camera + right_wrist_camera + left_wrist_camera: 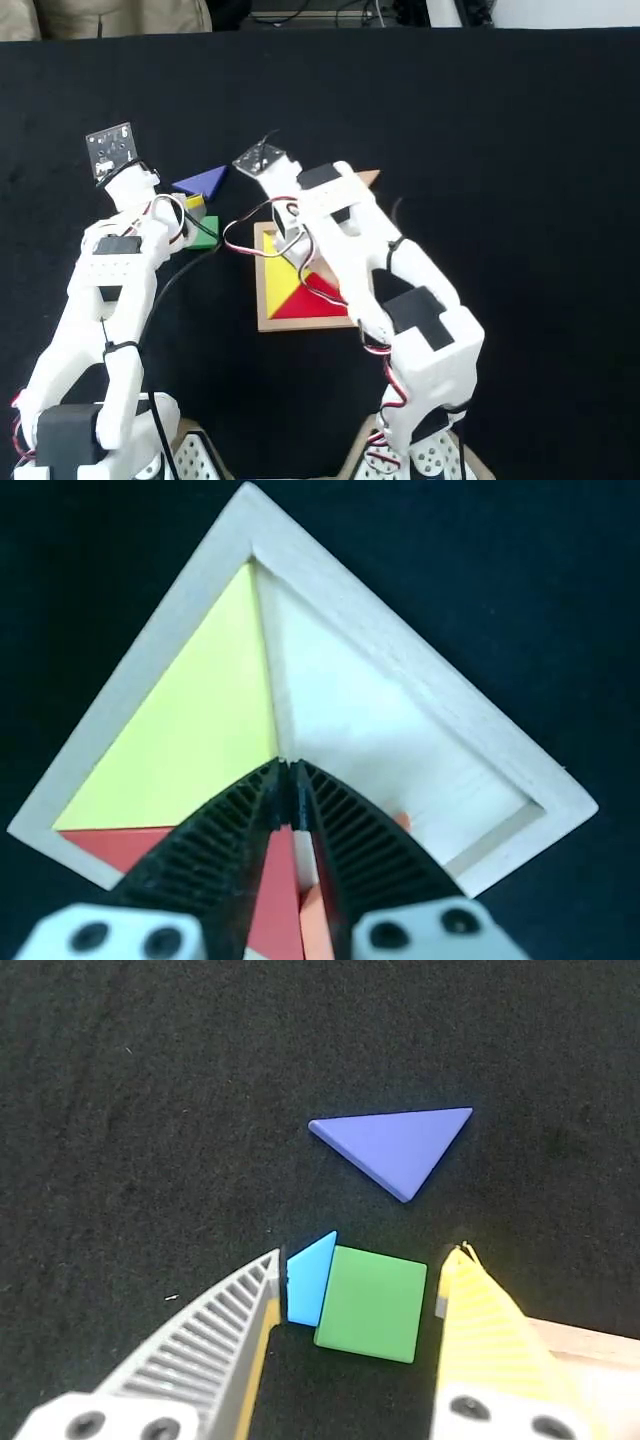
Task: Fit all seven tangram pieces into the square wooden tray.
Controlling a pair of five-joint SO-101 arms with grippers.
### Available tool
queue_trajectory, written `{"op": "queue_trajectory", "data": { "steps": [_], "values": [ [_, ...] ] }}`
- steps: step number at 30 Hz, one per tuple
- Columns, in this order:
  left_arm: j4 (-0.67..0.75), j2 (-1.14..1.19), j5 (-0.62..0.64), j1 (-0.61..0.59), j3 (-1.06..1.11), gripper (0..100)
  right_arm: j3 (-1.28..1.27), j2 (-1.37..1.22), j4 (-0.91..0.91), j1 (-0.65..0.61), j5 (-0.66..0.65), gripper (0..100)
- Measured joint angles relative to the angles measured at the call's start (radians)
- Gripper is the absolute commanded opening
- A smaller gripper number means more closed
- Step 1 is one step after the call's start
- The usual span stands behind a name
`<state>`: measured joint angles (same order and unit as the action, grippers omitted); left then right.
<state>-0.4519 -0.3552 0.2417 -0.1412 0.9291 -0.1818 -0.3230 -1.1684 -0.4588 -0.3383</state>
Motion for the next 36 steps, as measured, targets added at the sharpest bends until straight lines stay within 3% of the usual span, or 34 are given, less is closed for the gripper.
{"op": "queue_trajectory", "data": {
  "steps": [9, 22, 25, 29, 36],
  "values": [
    [0.000, 0.000, 0.000, 0.000, 0.000, 26, 0.000, 0.052, -0.018, 0.006, -0.032, 1.1],
    [0.000, 0.000, 0.061, 0.000, 0.000, 26, 0.000, 0.187, 0.000, 0.221, -0.028, 1.6],
    [0.000, 0.000, 0.057, 0.000, 0.000, 28, 0.000, 0.187, -0.020, 0.227, 0.031, 3.0],
    [-0.124, 0.011, -0.094, 0.008, -0.075, 29, -0.015, 0.187, -0.020, 0.227, 0.087, 12.0],
    [-0.413, 0.245, -0.470, 0.015, -0.508, 28, -0.138, 0.187, 0.132, 0.331, 0.098, 10.0]
  ]
}}
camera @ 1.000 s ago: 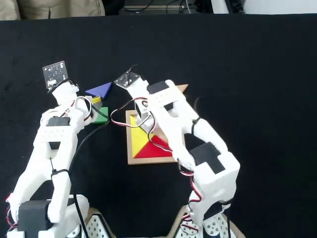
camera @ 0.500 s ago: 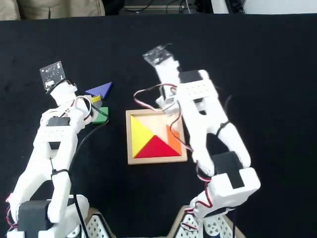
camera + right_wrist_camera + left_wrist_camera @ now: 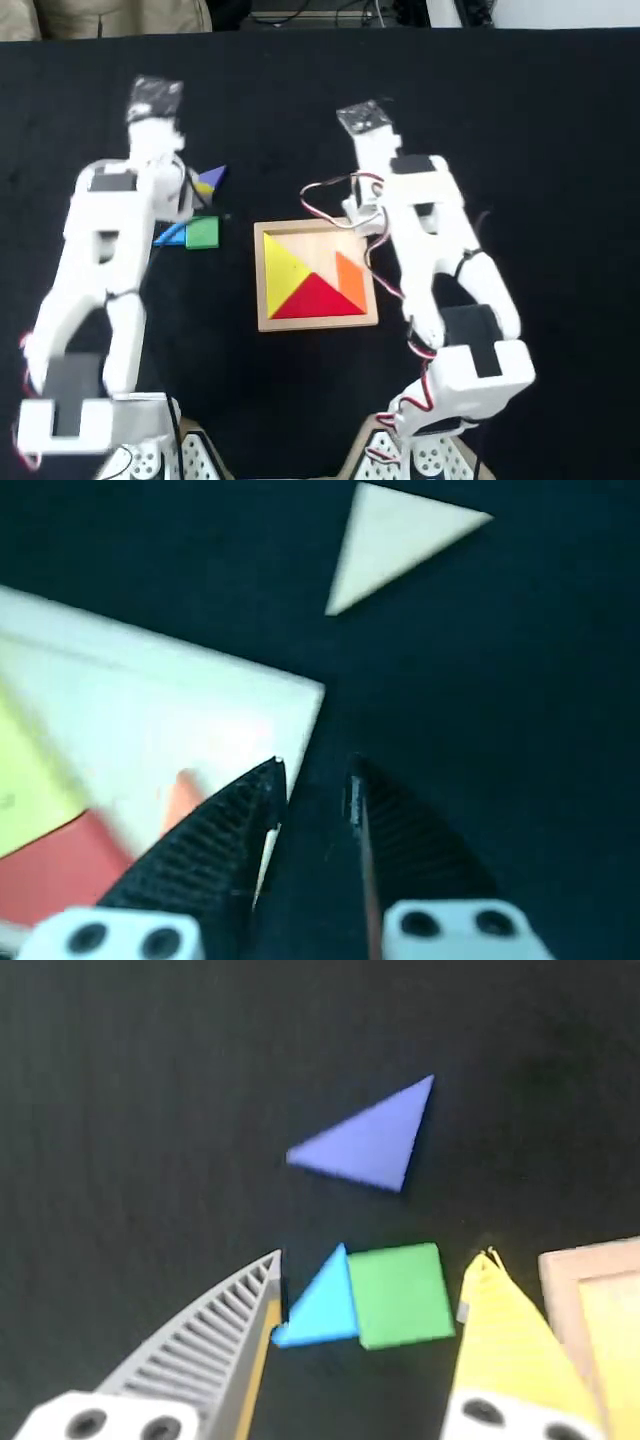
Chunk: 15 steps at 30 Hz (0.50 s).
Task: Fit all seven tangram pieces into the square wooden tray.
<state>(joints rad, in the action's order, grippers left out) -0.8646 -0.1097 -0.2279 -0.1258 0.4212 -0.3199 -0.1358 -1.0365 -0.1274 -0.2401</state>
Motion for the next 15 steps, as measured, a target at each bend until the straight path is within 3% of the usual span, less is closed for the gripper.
{"op": "queue_trajectory", "data": {
  "steps": [9, 13, 15],
  "values": [
    [-0.086, 0.397, -0.571, 0.003, -0.493, 28, -0.017, 0.000, 0.169, 0.137, 0.002, 6.9],
    [-0.222, 0.552, -0.818, 0.003, -0.623, 29, -0.026, -0.023, 0.199, 0.138, 0.025, 7.0],
    [-0.269, 0.617, -0.870, 0.003, -0.698, 29, -0.026, -0.055, 0.221, 0.138, 0.025, 7.0]
  ]
}}
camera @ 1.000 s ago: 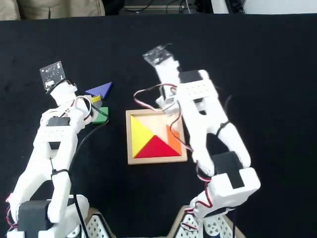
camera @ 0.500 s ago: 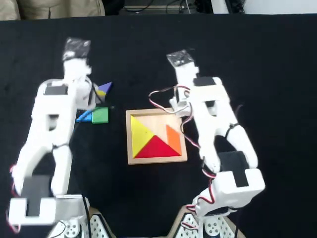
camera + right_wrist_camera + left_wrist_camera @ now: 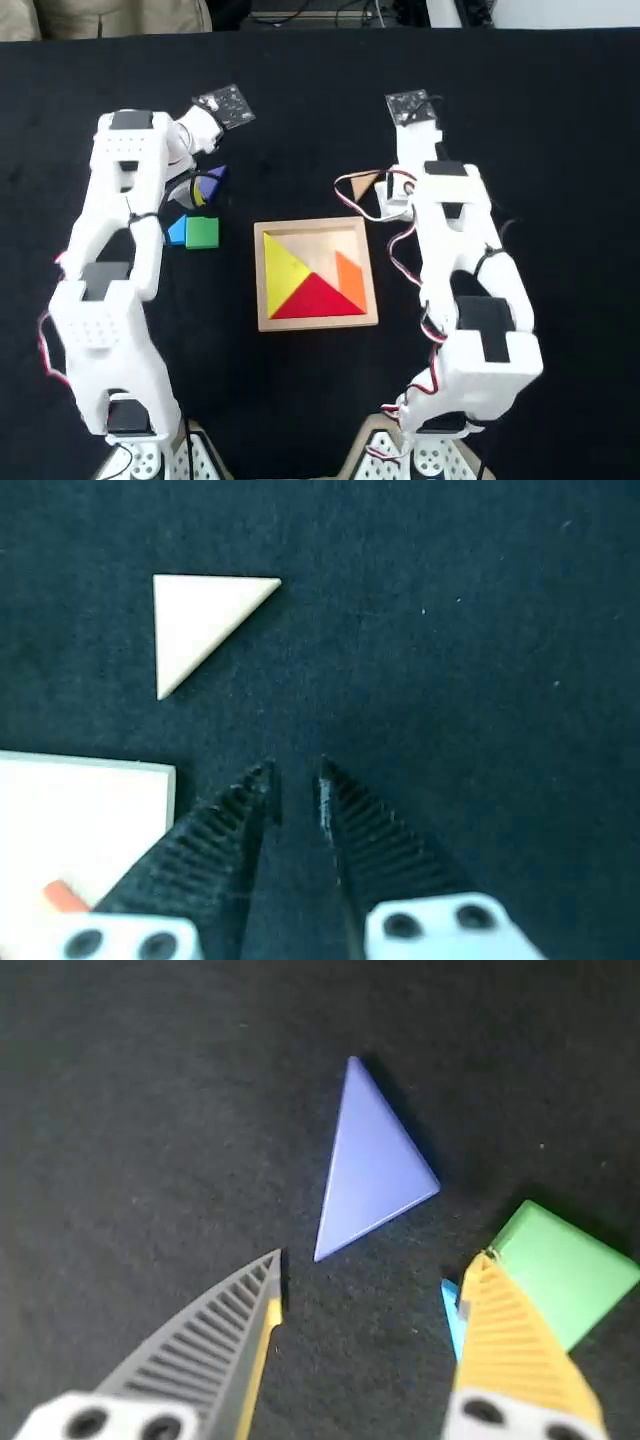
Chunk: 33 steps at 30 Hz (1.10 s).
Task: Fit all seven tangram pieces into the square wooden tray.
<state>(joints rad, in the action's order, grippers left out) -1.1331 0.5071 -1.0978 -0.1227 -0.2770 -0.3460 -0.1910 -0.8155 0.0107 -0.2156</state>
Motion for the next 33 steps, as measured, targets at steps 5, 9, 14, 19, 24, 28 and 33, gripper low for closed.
{"op": "queue_trajectory", "data": {
  "steps": [5, 9, 14, 19, 24, 28, 33],
  "values": [
    [-0.074, 0.120, -0.025, 0.000, -0.184, 29, 0.002, -0.052, 0.008, 0.000, 0.002, 7.0],
    [-0.081, 0.204, -0.025, 0.017, -0.276, 29, 0.003, -0.055, 0.008, 0.000, 0.002, 7.0],
    [-0.095, 0.308, -0.025, 0.031, -0.338, 29, 0.003, -0.055, 0.008, 0.000, 0.002, 7.0],
    [-0.152, 0.350, -0.025, 0.038, -0.408, 29, 0.003, -0.055, 0.008, 0.000, 0.002, 7.0],
    [-0.164, 0.410, -0.025, 0.038, -0.479, 28, 0.003, -0.055, 0.008, 0.000, 0.002, 6.9],
    [-0.173, 0.463, -0.029, 0.041, -0.543, 28, 0.003, -0.055, 0.008, 0.000, 0.002, 6.8],
    [-0.245, 0.519, -0.049, 0.043, -0.640, 20, 0.003, -0.055, 0.008, 0.000, 0.002, 6.7]
  ]
}}
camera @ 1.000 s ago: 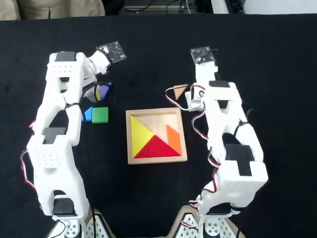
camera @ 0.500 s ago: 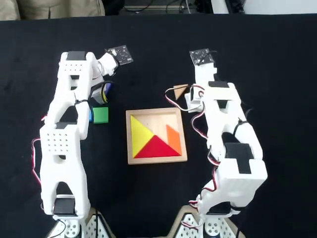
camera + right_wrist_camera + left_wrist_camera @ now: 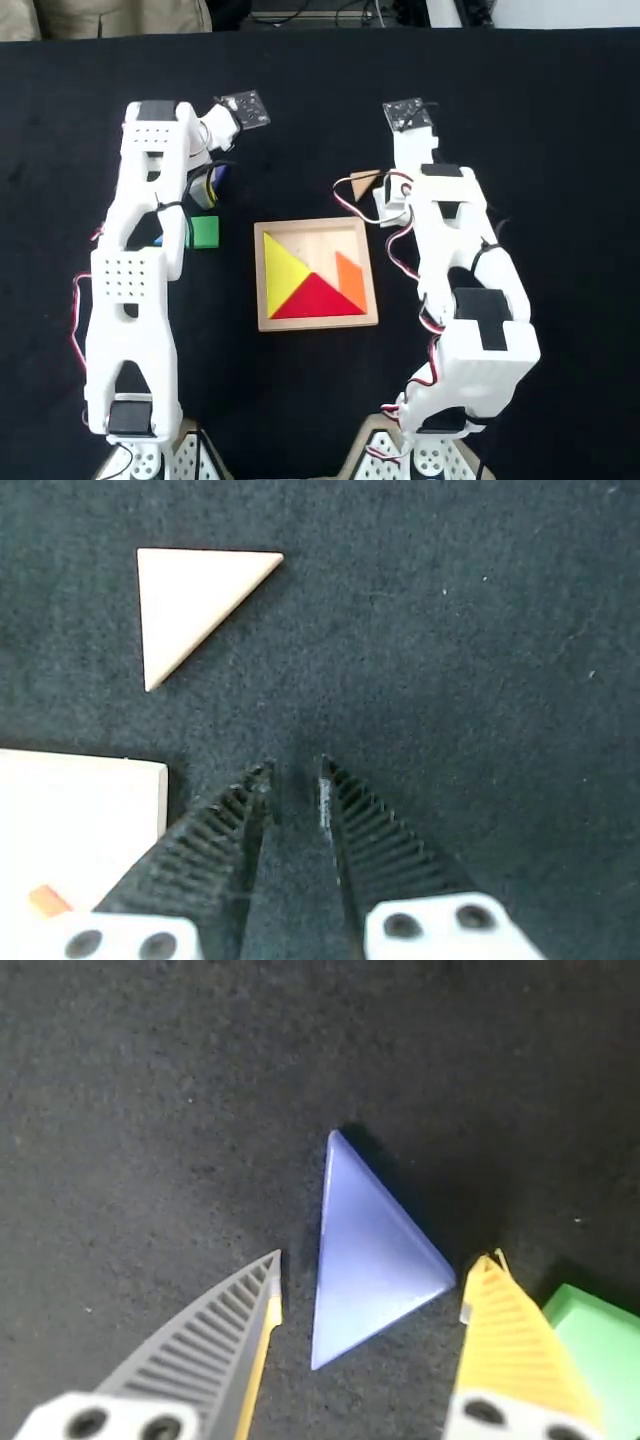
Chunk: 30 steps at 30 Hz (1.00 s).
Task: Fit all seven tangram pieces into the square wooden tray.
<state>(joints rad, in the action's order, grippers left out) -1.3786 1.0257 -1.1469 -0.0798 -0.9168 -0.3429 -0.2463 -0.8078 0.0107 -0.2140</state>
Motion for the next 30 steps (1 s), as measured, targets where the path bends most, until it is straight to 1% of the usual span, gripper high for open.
{"op": "queue_trajectory", "data": {
  "steps": [4, 6, 14, 18, 21, 24, 26, 30],
  "values": [
    [-0.095, 0.048, -0.054, 0.015, -0.087, 6, 0.000, 0.000, 0.000, 0.000, 0.000, 6.7],
    [-0.133, 0.071, -0.071, 0.023, -0.127, 3, 0.000, 0.000, 0.000, 0.000, 0.000, 6.7],
    [-0.167, 0.170, -0.077, 0.031, -0.276, 4, 0.000, 0.000, 0.000, 0.000, 0.000, 6.7],
    [-0.167, 0.207, -0.054, 0.041, -0.364, 4, 0.000, 0.000, 0.000, 0.000, 0.000, 6.7],
    [-0.212, 0.216, -0.048, 0.054, -0.423, 4, 0.000, 0.000, 0.000, 0.003, 0.003, 6.7],
    [-0.258, 0.230, 0.006, 0.074, -0.516, 4, 0.021, 0.000, 0.000, 0.037, 0.025, 6.7],
    [-0.288, 0.239, 0.038, 0.095, -0.608, 4, 0.034, 0.000, 0.000, 0.068, 0.064, 6.7],
    [-0.353, 0.238, 0.044, 0.132, -0.687, 4, 0.057, 0.000, 0.000, 0.137, 0.127, 6.7]
  ]
}}
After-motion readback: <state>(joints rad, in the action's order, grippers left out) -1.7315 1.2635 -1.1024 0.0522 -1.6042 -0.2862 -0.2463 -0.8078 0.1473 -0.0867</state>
